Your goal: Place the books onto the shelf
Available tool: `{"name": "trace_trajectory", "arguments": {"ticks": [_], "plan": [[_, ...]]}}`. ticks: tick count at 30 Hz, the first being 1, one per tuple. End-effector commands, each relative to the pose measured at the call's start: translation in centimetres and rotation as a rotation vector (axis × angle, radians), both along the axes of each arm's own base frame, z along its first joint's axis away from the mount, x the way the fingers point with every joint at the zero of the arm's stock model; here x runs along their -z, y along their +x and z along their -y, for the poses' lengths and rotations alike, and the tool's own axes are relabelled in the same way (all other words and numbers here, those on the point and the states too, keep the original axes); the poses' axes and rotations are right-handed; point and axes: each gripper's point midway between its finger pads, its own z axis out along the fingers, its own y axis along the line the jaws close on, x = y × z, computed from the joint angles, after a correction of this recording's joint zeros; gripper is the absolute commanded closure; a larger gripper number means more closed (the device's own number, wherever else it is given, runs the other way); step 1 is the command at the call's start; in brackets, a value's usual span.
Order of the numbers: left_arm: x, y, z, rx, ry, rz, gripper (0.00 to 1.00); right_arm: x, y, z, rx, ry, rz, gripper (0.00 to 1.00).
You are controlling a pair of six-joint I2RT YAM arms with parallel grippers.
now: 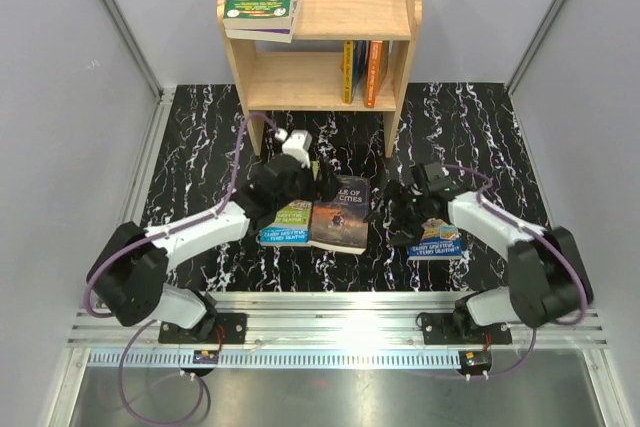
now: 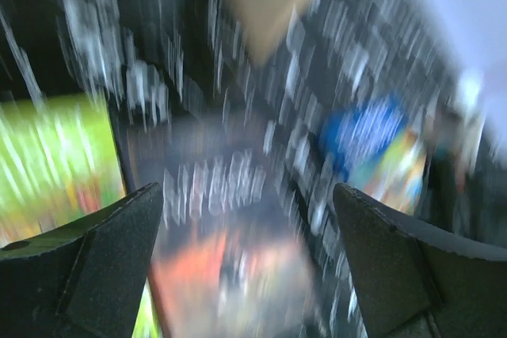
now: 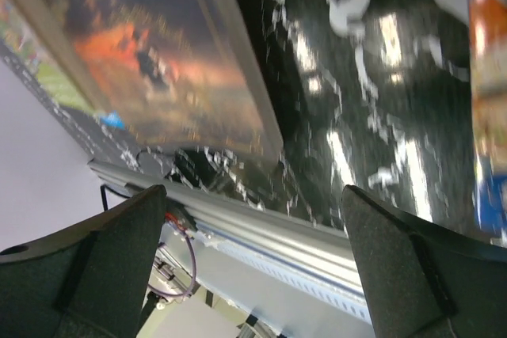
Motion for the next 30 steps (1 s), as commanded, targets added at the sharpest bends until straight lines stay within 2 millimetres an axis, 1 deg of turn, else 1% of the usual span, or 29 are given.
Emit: {"name": "trace_trajectory", "arguments": {"ticks": [1, 2, 3, 4, 5, 6, 7, 8, 10, 11, 12, 13, 14, 15, 16, 17, 18, 19, 20, 21, 22, 23, 24, 25, 27, 28, 29, 30], "plan": [[5.3, -3.4, -0.1, 0.082, -0.049, -0.255, 0.11, -1.0, 4.7, -2.7, -0.041, 0.081, 0.112, 0.0], [5.6, -3.0, -1.2, 0.049, -0.036, -0.259, 0.11, 0.3, 5.0, -2.9, -0.05, 0.073, 0.074, 0.0], [6.2, -2.6, -2.7, -0.003, 0.006, -0.261, 0.11, 0.5, 5.4, -3.2, -0.054, 0.077, 0.07, 0.0], [6.0, -2.5, -3.8, -0.031, 0.018, -0.251, 0.1, 0.3, 6.2, -3.6, -0.058, 0.086, 0.081, 0.0], [5.9, -1.8, -5.4, -0.078, 0.032, -0.243, 0.09, 0.7, 6.4, -3.7, -0.061, 0.087, 0.066, 0.0], [6.2, -1.4, -7.1, -0.119, 0.086, -0.228, 0.07, 0.7, 6.5, -3.8, -0.062, 0.087, 0.067, 0.0], [5.3, -0.6, -8.7, -0.158, 0.095, -0.204, 0.05, 0.7, 6.7, -3.9, -0.063, 0.084, 0.066, 0.0], [5.4, -0.2, -9.8, -0.178, 0.115, -0.202, 0.04, 0.7, 6.7, -3.9, -0.063, 0.082, 0.064, 0.0], [6.2, 0.0, -10.7, -0.12, 0.136, -0.239, 0.03, 0.9, 6.3, -3.6, -0.068, 0.066, 0.048, 0.0], [6.3, 1.1, -12.1, -0.14, 0.128, -0.255, 0.02, 0.7, 6.2, -3.5, -0.068, 0.063, 0.048, 0.0], [7.1, 0.8, -12.4, -0.105, 0.142, -0.295, 0.02, 0.6, 5.8, -3.4, -0.073, 0.059, 0.044, 0.0], [9.0, 1.0, -13.0, -0.1, 0.17, -0.349, 0.02, 0.7, 5.2, -3.1, -0.077, 0.049, 0.028, 0.0], [9.7, 1.6, -14.1, -0.113, 0.178, -0.38, 0.03, 0.2, 5.0, -2.9, -0.078, 0.045, 0.039, 0.0], [10.0, 1.6, -13.8, -0.06, 0.164, -0.403, 0.03, 0.0, 4.7, -2.7, -0.08, 0.038, 0.038, 0.0], [11.8, 1.6, -13.8, -0.037, 0.168, -0.459, 0.03, -0.1, 4.1, -2.3, -0.084, 0.024, 0.022, 0.0], [12.4, 1.8, -14.0, -0.024, 0.16, -0.485, 0.02, -0.7, 3.9, -2.1, -0.083, 0.015, 0.039, 0.0], [12.5, 2.0, -13.7, -0.007, 0.163, -0.5, 0.01, -0.9, 3.7, -1.9, -0.083, 0.008, 0.038, 0.0], [13.7, 1.9, -13.6, 0.006, 0.167, -0.538, 0.01, -1.0, 3.2, -1.6, -0.089, -0.005, 0.031, 0.0], [14.1, 1.8, -13.4, 0.022, 0.167, -0.55, 0.01, -1.4, 3.1, -1.4, -0.088, -0.012, 0.044, 0.0], [14.0, 1.9, -12.9, 0.047, 0.153, -0.555, 0.01, -1.6, 3.0, -1.2, -0.085, -0.019, 0.049, 0.0], [14.6, 1.6, -12.6, 0.07, 0.141, -0.581, 0.01, -1.7, 2.7, -1.0, -0.087, -0.028, 0.042, 0.0], [14.6, 1.4, -12.2, 0.094, 0.134, -0.588, 0.01, -1.9, 2.6, -0.8, -0.086, -0.037, 0.051, 0.0], [15.0, 0.8, -12.0, 0.113, 0.131, -0.625, 0.01, -1.9, 2.5, -0.6, -0.086, -0.042, 0.051, 0.0], [15.6, 0.6, -12.0, 0.12, 0.133, -0.65, 0.01, -1.8, 2.3, -0.5, -0.089, -0.051, 0.047, 0.0], [16.3, 0.1, -12.0, 0.123, 0.134, -0.678, 0.07, -1.9, 2.3, -0.2, -0.088, -0.062, 0.053, 0.0], [17.0, -0.5, -12.1, 0.124, 0.139, -0.703, 0.13, -2.0, 2.1, -0.1, -0.089, -0.067, 0.052, 0.0], [17.4, -0.9, -12.2, 0.122, 0.142, -0.719, 0.29, -1.9, 2.1, 0.0, -0.089, -0.073, 0.054, 0.0], [17.9, -1.2, -12.5, 0.116, 0.153, -0.74, 0.41, -1.9, 2.1, 0.1, -0.089, -0.077, 0.054, 0.0]]}}
